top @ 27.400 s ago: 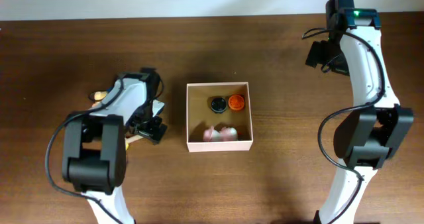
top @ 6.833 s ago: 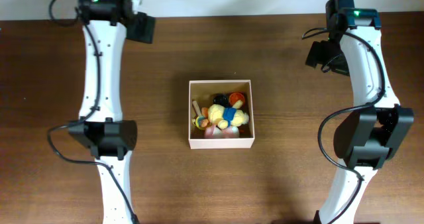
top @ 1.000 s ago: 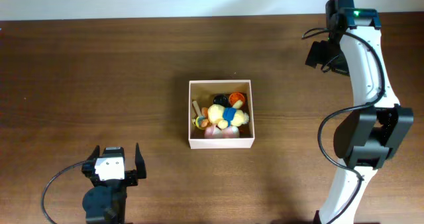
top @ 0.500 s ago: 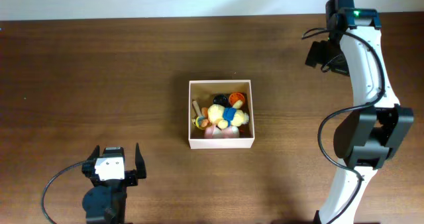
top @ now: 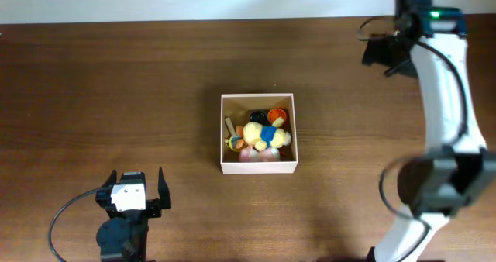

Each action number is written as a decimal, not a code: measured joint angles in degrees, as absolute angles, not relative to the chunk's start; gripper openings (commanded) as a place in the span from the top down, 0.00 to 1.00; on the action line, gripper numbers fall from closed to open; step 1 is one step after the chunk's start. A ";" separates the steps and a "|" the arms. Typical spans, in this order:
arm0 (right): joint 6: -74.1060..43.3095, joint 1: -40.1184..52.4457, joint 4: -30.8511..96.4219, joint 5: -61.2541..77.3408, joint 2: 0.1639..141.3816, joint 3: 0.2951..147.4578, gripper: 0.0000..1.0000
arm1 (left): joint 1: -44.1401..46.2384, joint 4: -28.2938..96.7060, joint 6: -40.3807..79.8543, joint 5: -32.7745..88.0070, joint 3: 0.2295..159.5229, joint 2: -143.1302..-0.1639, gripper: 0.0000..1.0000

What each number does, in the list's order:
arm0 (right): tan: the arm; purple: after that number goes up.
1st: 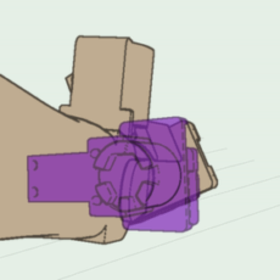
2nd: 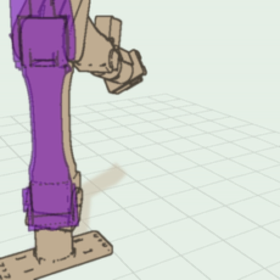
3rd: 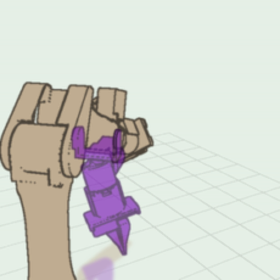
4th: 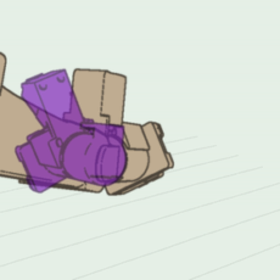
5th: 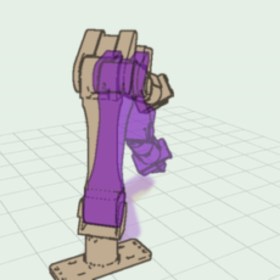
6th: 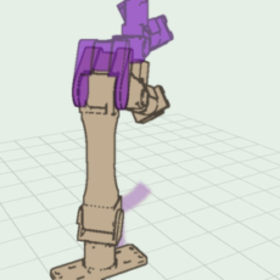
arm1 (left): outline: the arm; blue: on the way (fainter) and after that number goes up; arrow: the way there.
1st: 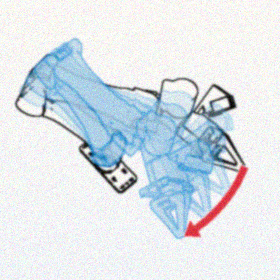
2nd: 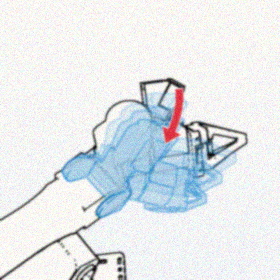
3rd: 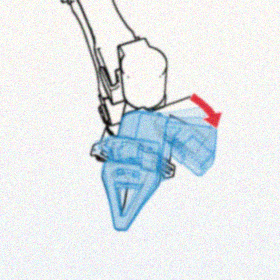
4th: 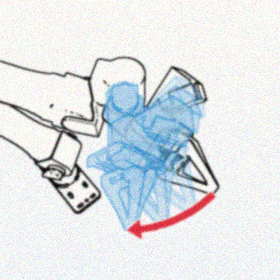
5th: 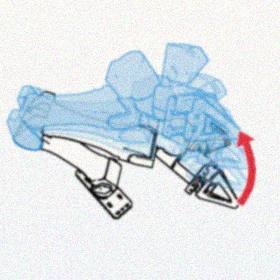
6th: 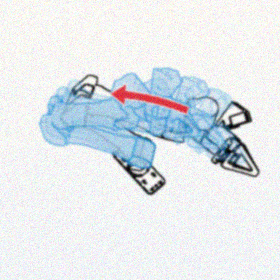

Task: Pack container

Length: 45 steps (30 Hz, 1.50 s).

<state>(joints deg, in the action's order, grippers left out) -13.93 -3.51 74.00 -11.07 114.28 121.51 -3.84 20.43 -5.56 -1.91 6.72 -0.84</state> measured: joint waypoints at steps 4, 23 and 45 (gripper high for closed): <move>-4.12 -1.67 73.38 -11.07 104.42 121.54 0.01 | -3.84 20.43 -5.56 -1.91 6.72 -0.84 0.01; 4.97 3.11 40.16 -6.96 53.19 64.20 0.01 | -3.84 20.40 -5.56 -1.91 6.52 -0.78 0.01; 4.97 3.11 22.61 3.38 8.47 18.20 0.01 | -3.84 20.40 -5.56 -1.91 6.52 -0.78 0.01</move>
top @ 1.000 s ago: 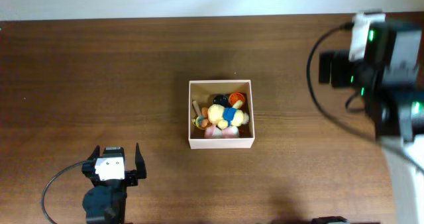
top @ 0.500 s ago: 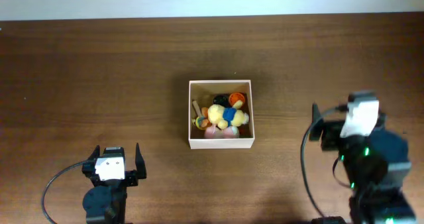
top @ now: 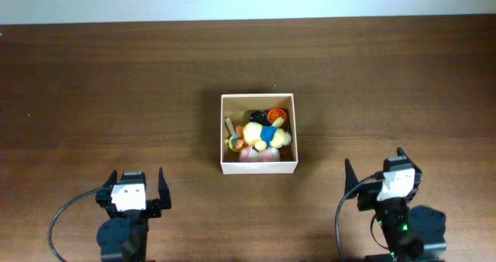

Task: Pack container

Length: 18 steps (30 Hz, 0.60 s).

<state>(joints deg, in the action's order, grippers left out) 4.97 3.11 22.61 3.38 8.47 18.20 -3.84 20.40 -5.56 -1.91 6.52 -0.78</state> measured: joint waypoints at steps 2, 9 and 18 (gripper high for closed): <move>4.97 3.11 22.44 3.64 6.13 16.58 0.01 | -3.84 20.40 -5.58 -1.91 6.52 -0.78 0.01; 4.99 3.09 22.48 4.19 2.22 11.57 0.02 | -3.84 20.40 -5.56 -1.91 6.52 -0.78 0.01; 5.17 0.91 21.78 4.19 0.80 6.96 0.01 | -3.84 20.43 -5.56 -1.91 6.52 -0.78 0.01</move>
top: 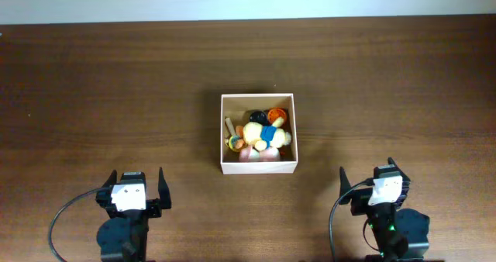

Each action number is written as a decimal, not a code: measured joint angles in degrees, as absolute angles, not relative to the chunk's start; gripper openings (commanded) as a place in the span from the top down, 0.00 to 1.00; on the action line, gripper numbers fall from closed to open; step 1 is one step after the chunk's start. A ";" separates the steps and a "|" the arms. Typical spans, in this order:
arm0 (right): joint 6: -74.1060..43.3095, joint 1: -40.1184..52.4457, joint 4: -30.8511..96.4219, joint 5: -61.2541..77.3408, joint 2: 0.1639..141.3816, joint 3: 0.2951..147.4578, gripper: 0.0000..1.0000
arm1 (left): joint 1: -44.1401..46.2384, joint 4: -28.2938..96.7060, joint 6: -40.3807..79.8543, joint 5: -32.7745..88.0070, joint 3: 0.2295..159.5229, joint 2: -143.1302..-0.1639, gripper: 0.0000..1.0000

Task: Pack container

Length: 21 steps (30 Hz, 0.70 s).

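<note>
A white square box sits at the middle of the brown table in the overhead view. It is filled with small items: a yellow plush toy, an orange piece, a black piece and something pink. My left gripper rests at the front left, fingers spread and empty, well short of the box. My right gripper rests at the front right, also open and empty, to the right of and nearer than the box.
The brown wooden table meets a pale wall strip along its far edge. A black cable loops beside the left arm. No other loose objects show.
My right arm has shifted a little to the left and settled at the front right. The left arm and the box's contents are unchanged.
At first my right arm was stretched out to the far right corner of the table, away from the filled box. Then it was folded back at the front right, open. Now it sits there slightly further left. The left arm stayed parked throughout.
</note>
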<state>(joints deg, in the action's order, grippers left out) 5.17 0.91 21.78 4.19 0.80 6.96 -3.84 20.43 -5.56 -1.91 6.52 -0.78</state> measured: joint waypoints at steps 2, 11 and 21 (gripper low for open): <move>5.21 -0.08 21.80 4.16 0.80 6.94 0.01 | -3.84 20.40 -5.56 -1.91 6.52 -0.78 0.01; 5.21 -3.03 21.80 4.16 0.80 6.94 0.01 | -3.86 20.40 -5.56 -1.91 6.52 -0.78 0.01; 5.17 -3.03 21.80 4.19 0.80 6.94 0.01 | -3.84 20.43 -5.56 -1.91 6.52 -0.78 0.01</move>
